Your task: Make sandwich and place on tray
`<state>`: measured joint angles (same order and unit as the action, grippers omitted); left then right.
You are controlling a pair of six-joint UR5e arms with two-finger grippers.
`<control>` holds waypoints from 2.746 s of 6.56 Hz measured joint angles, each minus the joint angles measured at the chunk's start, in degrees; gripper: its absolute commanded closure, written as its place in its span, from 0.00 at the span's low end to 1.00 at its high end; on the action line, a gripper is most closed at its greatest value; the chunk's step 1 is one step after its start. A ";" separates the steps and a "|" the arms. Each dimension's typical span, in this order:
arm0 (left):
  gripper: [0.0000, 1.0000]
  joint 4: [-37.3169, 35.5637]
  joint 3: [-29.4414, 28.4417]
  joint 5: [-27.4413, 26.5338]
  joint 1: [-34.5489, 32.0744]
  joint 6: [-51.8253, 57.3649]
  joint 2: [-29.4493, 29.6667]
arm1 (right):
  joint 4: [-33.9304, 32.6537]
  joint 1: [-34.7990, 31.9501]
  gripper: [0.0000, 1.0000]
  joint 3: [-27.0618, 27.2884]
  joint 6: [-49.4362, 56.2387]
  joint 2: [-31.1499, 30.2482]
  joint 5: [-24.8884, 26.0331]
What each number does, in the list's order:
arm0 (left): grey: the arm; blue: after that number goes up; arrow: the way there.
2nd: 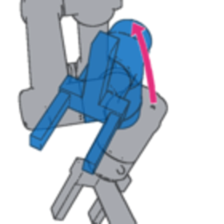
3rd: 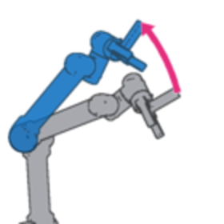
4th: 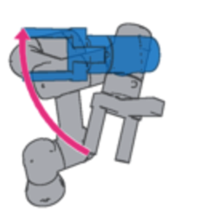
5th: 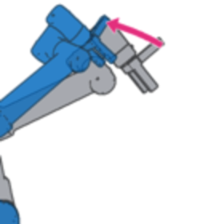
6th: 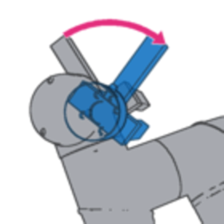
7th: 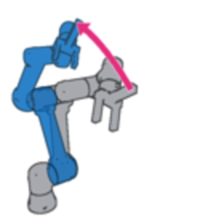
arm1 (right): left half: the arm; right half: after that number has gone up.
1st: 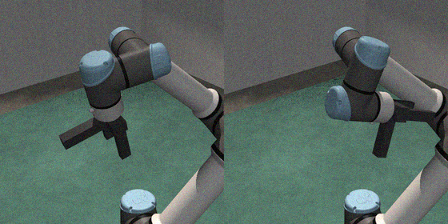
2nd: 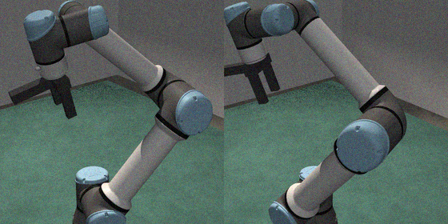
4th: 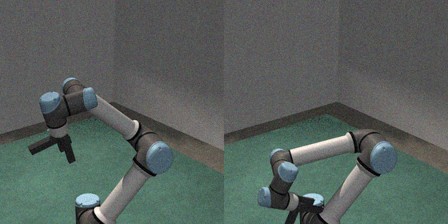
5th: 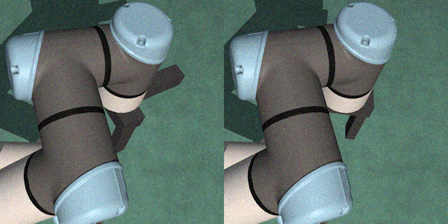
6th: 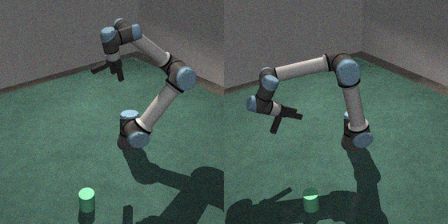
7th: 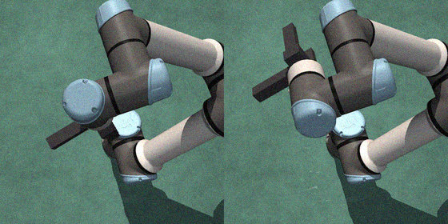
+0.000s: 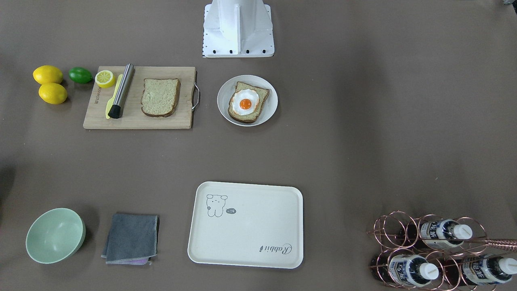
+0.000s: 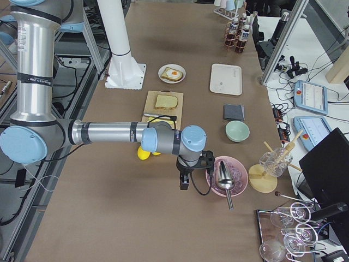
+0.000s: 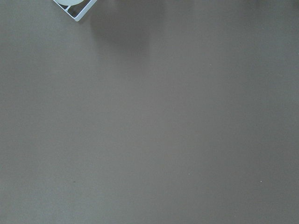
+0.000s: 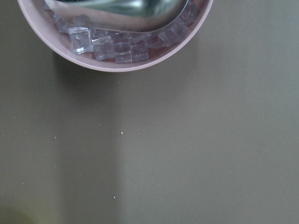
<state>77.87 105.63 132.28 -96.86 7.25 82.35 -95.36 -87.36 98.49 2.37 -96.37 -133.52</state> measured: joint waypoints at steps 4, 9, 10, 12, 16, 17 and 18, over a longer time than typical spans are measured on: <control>0.03 -0.02 -0.03 0.04 0.07 -0.06 -0.15 | 0.00 0.16 0.00 -0.05 0.08 -0.04 -0.01; 0.02 -0.06 1.64 0.09 -0.02 -0.92 -0.71 | 0.38 1.35 0.00 0.73 0.00 0.10 -1.71; 0.02 -0.19 2.33 0.27 0.20 -2.42 -0.76 | 0.62 2.12 0.00 1.62 -0.01 0.34 -2.01; 0.02 -0.14 4.04 0.69 0.55 -3.47 -1.51 | 0.75 4.50 0.00 4.54 -0.09 0.41 -2.14; 0.03 0.27 8.48 1.29 0.80 -3.56 -3.73 | 3.37 16.88 0.00 12.90 -15.76 0.56 -2.64; 0.05 0.27 8.68 1.79 1.06 -3.89 -3.67 | 8.30 20.79 0.00 14.02 -23.69 0.46 -2.71; 0.05 0.34 8.79 2.17 1.25 -3.97 -3.63 | 13.74 24.56 0.00 14.33 -31.30 0.37 -2.60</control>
<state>78.21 114.42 134.45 -95.61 3.28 78.72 -81.62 -62.80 112.82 -28.93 -96.00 -136.12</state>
